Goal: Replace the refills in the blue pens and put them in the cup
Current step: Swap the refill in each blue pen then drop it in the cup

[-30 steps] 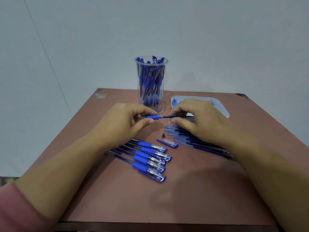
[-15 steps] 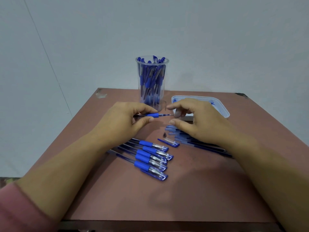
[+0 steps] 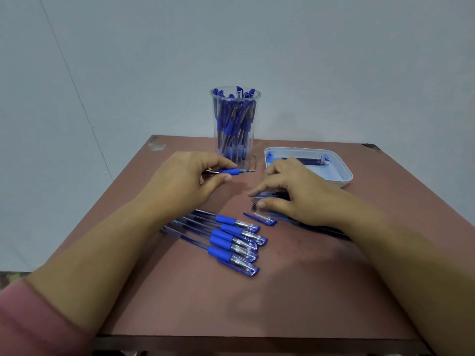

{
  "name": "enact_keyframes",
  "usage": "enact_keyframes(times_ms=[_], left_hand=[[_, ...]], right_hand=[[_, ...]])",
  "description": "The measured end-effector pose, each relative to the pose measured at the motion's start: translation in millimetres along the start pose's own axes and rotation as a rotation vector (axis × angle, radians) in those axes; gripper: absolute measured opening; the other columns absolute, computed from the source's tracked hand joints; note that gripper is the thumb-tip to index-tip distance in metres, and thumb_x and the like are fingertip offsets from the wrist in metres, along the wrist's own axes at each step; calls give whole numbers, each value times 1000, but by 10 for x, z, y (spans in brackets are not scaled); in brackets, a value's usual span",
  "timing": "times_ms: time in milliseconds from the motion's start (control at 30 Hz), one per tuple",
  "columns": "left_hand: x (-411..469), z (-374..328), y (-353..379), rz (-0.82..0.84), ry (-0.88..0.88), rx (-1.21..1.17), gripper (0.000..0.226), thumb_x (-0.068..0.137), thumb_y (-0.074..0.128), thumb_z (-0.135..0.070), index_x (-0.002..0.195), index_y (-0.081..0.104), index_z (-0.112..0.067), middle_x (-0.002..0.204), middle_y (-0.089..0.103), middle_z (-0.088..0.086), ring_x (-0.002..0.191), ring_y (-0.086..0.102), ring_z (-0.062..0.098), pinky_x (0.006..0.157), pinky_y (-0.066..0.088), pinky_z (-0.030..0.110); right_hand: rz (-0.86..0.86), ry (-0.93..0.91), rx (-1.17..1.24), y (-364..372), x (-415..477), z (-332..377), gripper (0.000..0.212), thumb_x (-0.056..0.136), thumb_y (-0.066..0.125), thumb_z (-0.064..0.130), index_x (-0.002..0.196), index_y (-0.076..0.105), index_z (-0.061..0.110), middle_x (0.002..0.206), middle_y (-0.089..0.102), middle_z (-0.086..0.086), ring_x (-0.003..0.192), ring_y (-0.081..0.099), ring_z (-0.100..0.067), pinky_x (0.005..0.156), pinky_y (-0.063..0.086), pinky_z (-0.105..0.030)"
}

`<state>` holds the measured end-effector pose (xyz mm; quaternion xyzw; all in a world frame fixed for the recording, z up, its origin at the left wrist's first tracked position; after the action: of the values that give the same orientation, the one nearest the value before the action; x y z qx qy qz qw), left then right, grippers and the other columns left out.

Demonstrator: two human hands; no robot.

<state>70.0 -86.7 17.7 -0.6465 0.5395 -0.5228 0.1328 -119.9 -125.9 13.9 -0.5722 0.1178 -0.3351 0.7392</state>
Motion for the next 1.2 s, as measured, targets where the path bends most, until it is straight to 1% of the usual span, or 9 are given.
enact_keyframes(times_ms=[167, 267, 333, 433, 667, 800, 967, 1067, 1200], left_hand=[[3, 11, -13, -9, 1, 12, 25, 88, 67, -36, 112, 71, -33, 100, 73, -16, 88, 66, 2, 80, 56, 35], [6, 10, -18, -6, 2, 18, 25, 88, 67, -37, 112, 71, -33, 100, 72, -16, 88, 66, 3, 79, 56, 35], [8, 9, -21, -5, -1, 21, 25, 88, 66, -38, 113, 71, -33, 100, 73, -15, 88, 66, 3, 79, 56, 36], [9, 11, -20, -3, -15, 12, 25, 89, 66, -37, 113, 71, -33, 100, 72, -15, 88, 66, 4, 80, 56, 37], [-10, -15, 22, 9, -3, -30, 23, 88, 68, -36, 111, 71, -35, 98, 72, -18, 87, 66, 4, 79, 56, 36], [-22, -54, 49, 9, 16, -65, 23, 87, 68, -38, 110, 71, -35, 96, 72, -19, 85, 67, 7, 77, 56, 35], [-46, -132, 70, 5, 44, -72, 24, 87, 67, -38, 110, 72, -32, 96, 72, -19, 87, 66, 1, 76, 56, 33], [-50, -133, 69, -6, 48, -62, 24, 87, 68, -37, 110, 72, -32, 96, 72, -19, 86, 67, 2, 75, 56, 35], [-55, -149, 67, -5, 55, -58, 24, 87, 66, -39, 110, 71, -33, 96, 72, -19, 86, 66, 1, 75, 57, 35]], right_hand=[[38, -30, -34, 74, 68, 31, 21, 87, 68, 35, 107, 71, 38, 98, 42, 18, 100, 34, -7, 90, 31, -23], [19, -33, -14, 50, 67, 42, 15, 87, 68, 34, 101, 72, 36, 99, 47, 16, 98, 37, -1, 87, 34, -18], [-71, -24, 83, -38, 41, 34, 11, 87, 69, 29, 97, 71, 34, 95, 58, 18, 95, 49, 3, 83, 41, -15], [-237, 43, 292, -185, -40, -43, 11, 88, 69, 21, 90, 68, 31, 86, 70, 11, 83, 64, -2, 80, 51, -18], [-404, 29, 362, -227, -57, -31, 23, 85, 71, 12, 86, 65, 34, 82, 70, 14, 81, 66, -2, 77, 48, -11], [-368, 5, 366, -174, -28, 6, 18, 85, 72, 12, 90, 67, 29, 88, 70, 12, 84, 66, -2, 80, 48, -11], [-357, 13, 387, -113, -3, 21, 15, 82, 76, 14, 92, 71, 23, 90, 72, 9, 83, 66, -3, 81, 53, -21], [-330, 10, 338, -97, 20, 19, 9, 86, 71, 23, 95, 71, 21, 87, 71, 8, 81, 65, -6, 78, 52, -24], [-276, -2, 277, -64, 38, 6, 15, 90, 63, 35, 99, 68, 25, 87, 69, 5, 82, 63, -11, 77, 51, -36]])
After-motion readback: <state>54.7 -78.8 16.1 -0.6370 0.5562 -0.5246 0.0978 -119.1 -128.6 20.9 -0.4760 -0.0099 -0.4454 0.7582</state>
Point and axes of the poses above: each hand's wrist, its own x-axis towards the middle knuckle, its own y-axis out of the palm, z = x × y, the point moved 5 cm from there along x, towards the middle knuckle
